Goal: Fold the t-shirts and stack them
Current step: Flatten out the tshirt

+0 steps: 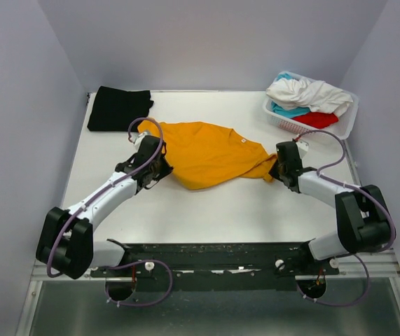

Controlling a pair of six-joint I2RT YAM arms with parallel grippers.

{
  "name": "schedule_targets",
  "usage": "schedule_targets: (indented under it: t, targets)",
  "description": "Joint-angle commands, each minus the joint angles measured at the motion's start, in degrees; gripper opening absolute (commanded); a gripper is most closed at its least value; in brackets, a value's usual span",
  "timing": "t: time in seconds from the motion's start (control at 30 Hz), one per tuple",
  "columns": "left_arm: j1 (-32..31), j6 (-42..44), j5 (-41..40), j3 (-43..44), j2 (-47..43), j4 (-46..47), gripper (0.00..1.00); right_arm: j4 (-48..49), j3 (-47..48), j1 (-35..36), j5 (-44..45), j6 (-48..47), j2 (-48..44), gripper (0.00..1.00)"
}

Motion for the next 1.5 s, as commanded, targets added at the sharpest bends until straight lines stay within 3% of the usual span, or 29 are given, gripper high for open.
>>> schedule_targets:
  t: [0.0, 0.1, 0.37, 0.5, 0.67, 0.9, 1.07, 1.27, 1.47]
  targets:
    - [0.45, 1.74, -3.69, 0.20, -4.27, -5.88, 0.00, -3.72, 2.52, -0.09, 6.25, 0.10, -3.40, 0.12]
    - [0.60, 1.99, -6.40, 0.91, -8.34, -7.52, 0.00, -8.24, 4.16, -0.09, 10.29, -2.56, -8.31, 0.11]
    - [4.93, 4.23, -7.56, 5.66, -17.62, -8.78, 0.00, -10.72, 8.73, -0.09, 11.11, -13.92, -19.66, 0.10]
    - [7.88, 7.39, -2.50, 12.56, -17.31, -5.58, 0.00, -6.84, 14.03, -0.11, 7.00, -19.73, -22.17, 0.08]
    - [9.67, 10.78, -1.10, 26.89, -15.59, -10.15, 0.00, -7.55, 25.79, -0.09, 2.22, -23.11, -23.40, 0.07]
    - [9.77, 15.08, 0.78, 30.08, -26.59, -9.81, 0.00, -15.11, 36.81, -0.10, -8.16, -25.08, -31.41, 0.07]
    - [9.77, 17.69, 2.29, 33.08, -30.92, -9.58, 0.00, -15.02, 40.89, -0.09, -9.30, -25.17, -35.00, 0.06]
    - [10.06, 20.23, 1.15, 40.07, -23.74, -11.60, 0.00, -13.57, 45.20, -0.12, -6.96, -28.87, -28.70, 0.06]
    - [15.50, 21.44, 5.31, 49.13, -7.79, -12.59, 0.00, -3.08, 44.36, -0.09, -0.04, -33.48, -17.99, 0.06]
